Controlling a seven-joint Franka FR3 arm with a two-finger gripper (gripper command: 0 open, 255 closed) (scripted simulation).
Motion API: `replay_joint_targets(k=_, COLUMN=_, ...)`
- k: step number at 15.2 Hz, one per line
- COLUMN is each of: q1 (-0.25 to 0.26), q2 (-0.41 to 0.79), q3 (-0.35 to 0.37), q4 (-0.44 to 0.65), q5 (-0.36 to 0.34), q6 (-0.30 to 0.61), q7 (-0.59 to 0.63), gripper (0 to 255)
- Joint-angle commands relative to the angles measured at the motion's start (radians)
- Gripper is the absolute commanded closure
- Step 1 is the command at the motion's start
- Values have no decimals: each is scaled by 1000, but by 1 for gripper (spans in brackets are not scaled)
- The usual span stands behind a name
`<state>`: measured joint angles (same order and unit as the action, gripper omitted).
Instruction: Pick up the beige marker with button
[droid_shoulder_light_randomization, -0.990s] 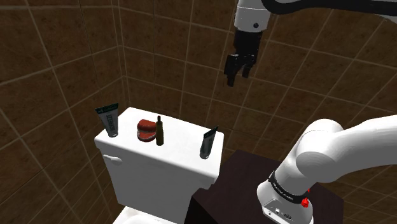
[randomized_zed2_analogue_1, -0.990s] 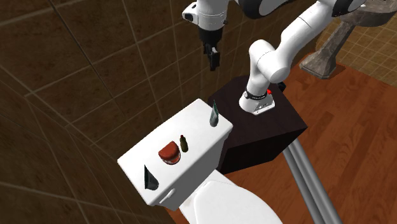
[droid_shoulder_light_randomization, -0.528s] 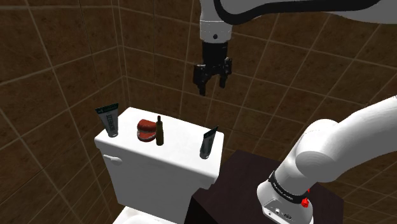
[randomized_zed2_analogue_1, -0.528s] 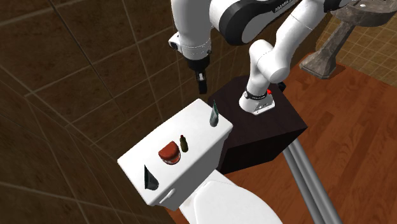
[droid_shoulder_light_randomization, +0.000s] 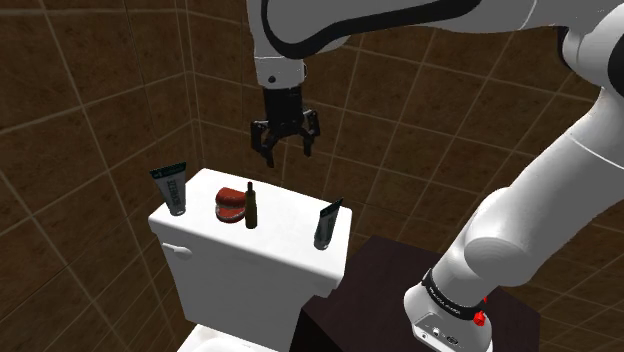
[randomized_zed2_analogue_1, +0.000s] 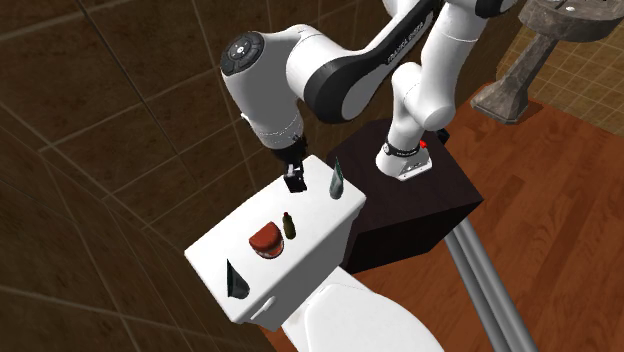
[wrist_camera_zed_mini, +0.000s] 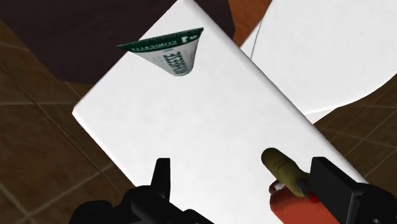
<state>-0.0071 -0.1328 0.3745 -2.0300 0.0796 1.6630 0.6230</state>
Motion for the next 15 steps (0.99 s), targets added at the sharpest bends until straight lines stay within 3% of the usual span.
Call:
replay_joint_targets(k=1, q1=7, q2=87, q3=20, q4=57, q5=-2, q6=8, q7=69, gripper=0)
replay_joint_targets(k=7, q1=44, q2=340, q3=40, q4=249, q5=-28, q6=12, q7=233, gripper=0)
replay_joint_targets(k=15, q1=48, q2=371, q3=37, q4=185, q5=-40, q6=106, q7=232, gripper=0)
